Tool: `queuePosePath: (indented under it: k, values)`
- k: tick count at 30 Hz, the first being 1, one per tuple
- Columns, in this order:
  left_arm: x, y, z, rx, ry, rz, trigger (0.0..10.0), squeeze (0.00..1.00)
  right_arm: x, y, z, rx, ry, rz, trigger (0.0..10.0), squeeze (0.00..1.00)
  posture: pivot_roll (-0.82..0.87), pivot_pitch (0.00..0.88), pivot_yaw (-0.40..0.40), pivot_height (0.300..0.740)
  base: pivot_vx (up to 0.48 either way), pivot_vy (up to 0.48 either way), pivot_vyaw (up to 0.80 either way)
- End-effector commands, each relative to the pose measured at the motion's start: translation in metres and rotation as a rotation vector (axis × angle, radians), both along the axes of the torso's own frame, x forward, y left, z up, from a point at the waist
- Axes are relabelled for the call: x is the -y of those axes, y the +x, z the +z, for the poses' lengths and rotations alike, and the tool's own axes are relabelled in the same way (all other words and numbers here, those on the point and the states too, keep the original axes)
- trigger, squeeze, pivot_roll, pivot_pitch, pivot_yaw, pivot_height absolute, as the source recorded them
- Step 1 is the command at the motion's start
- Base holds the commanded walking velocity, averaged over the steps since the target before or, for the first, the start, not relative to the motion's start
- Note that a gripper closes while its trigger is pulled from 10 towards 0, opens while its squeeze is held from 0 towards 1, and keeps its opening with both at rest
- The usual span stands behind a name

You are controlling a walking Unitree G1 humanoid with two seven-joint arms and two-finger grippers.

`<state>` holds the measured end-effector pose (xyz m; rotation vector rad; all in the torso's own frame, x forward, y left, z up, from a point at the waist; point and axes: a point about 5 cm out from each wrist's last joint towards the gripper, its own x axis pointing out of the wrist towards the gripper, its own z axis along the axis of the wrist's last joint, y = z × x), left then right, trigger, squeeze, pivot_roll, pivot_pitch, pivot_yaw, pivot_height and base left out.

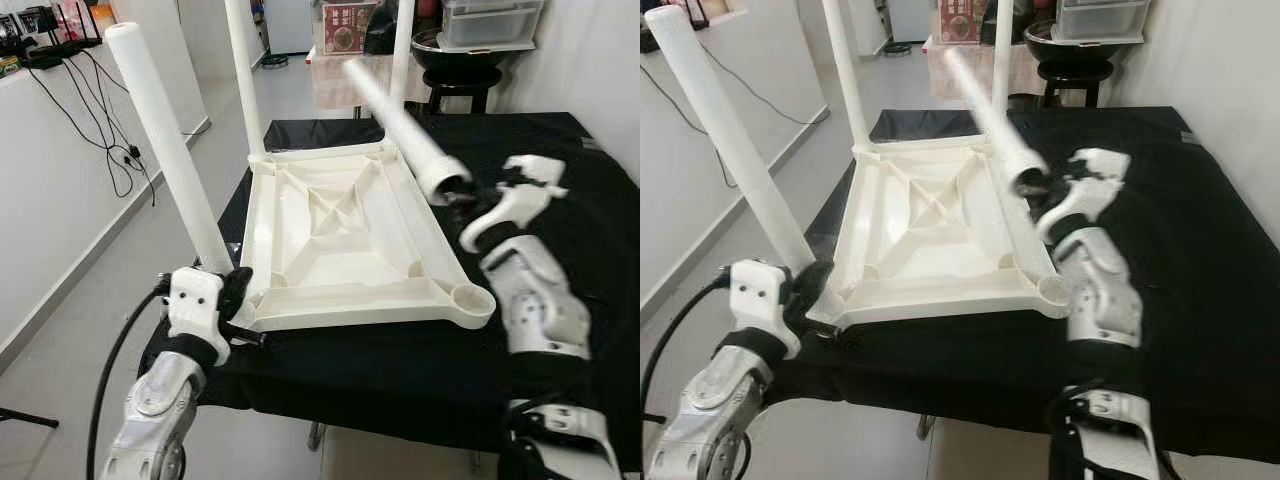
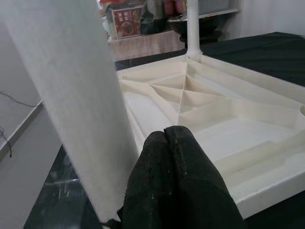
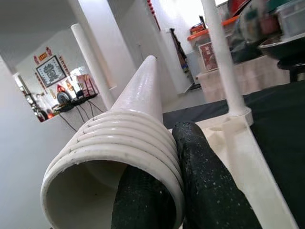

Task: Building children table

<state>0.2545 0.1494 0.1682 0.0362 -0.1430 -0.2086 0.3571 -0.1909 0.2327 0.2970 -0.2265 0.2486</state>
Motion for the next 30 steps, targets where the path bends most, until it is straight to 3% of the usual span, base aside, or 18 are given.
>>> queuePosePath:
  k: [1, 16, 22, 30]
  values:
    - [-0.003, 0.002, -0.006, -0.037, 0.020, 0.024, 10.0, 0.00, -0.004, 0.002, 0.000, 0.007, 0.013, -0.004, 10.0, 0.00, -0.08, 0.022, 0.042, 0.740, 0.000, 0.000, 0.00]
    - [-0.002, 0.005, -0.007, -0.052, 0.044, 0.038, 10.0, 0.00, -0.014, 0.001, -0.007, -0.016, -0.003, 0.000, 10.0, 0.00, -0.09, 0.015, 0.044, 0.740, 0.000, 0.000, 0.00]
    - [0.000, 0.005, -0.008, -0.054, 0.042, 0.034, 10.0, 0.00, -0.016, 0.002, -0.007, -0.010, -0.003, 0.006, 10.0, 0.00, -0.09, 0.012, 0.043, 0.740, 0.000, 0.000, -0.80]
    - [-0.001, 0.005, -0.007, -0.052, 0.047, 0.034, 10.0, 0.00, -0.020, 0.001, -0.006, -0.004, -0.015, 0.011, 10.0, 0.00, -0.09, 0.012, 0.046, 0.740, 0.000, 0.000, 0.00]
